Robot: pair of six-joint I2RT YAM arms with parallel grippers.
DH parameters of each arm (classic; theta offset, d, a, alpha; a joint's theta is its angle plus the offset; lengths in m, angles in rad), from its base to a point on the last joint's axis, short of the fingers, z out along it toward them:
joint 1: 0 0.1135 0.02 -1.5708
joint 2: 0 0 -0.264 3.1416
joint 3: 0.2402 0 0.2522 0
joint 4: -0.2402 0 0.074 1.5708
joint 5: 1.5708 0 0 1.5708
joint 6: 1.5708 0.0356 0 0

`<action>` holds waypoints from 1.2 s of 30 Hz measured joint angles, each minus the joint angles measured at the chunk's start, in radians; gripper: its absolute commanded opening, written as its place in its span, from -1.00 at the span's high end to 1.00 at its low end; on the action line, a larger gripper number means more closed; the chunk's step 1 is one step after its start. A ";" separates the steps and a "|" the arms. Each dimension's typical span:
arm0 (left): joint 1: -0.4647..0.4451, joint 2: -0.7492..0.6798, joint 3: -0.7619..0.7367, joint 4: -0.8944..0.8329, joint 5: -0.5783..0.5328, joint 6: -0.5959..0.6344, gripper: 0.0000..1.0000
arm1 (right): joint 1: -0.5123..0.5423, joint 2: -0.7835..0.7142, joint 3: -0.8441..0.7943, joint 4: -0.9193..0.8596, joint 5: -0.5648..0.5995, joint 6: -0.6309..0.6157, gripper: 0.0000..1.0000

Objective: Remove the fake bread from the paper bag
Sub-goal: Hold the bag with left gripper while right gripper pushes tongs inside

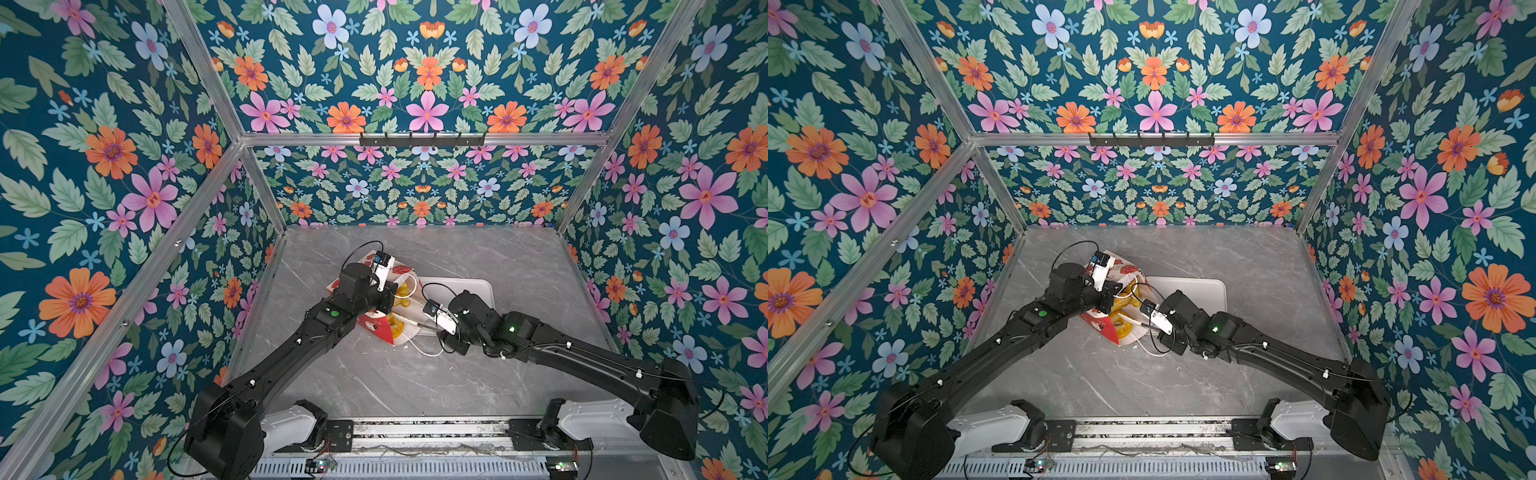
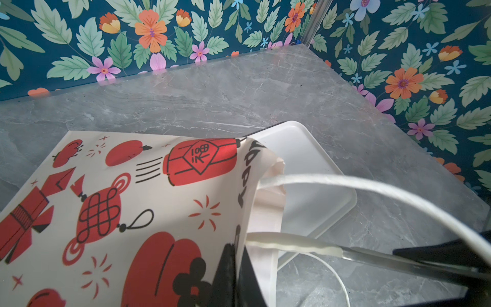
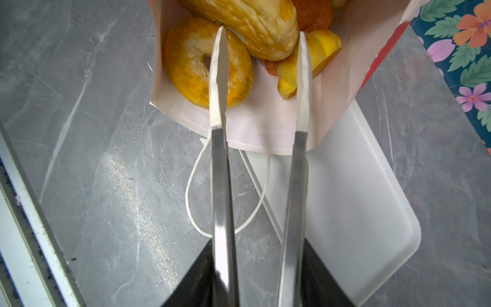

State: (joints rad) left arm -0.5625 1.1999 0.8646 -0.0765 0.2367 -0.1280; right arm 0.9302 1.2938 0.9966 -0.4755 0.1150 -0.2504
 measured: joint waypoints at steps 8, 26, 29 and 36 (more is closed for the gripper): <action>0.000 0.005 -0.006 0.002 0.017 0.000 0.87 | 0.000 0.052 0.021 0.028 0.037 -0.047 0.05; 0.001 0.005 -0.023 0.018 0.026 0.000 0.87 | -0.003 0.171 0.106 0.018 0.049 -0.111 0.39; 0.001 0.002 -0.024 0.016 0.026 0.000 0.86 | -0.004 0.159 0.095 0.014 0.041 -0.098 0.47; 0.000 0.004 -0.024 0.026 0.022 -0.001 0.86 | -0.003 0.069 0.062 -0.004 0.003 -0.066 0.56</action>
State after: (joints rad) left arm -0.5629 1.2037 0.8402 -0.0505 0.2584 -0.1291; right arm 0.9268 1.3624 1.0584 -0.4797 0.1177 -0.3164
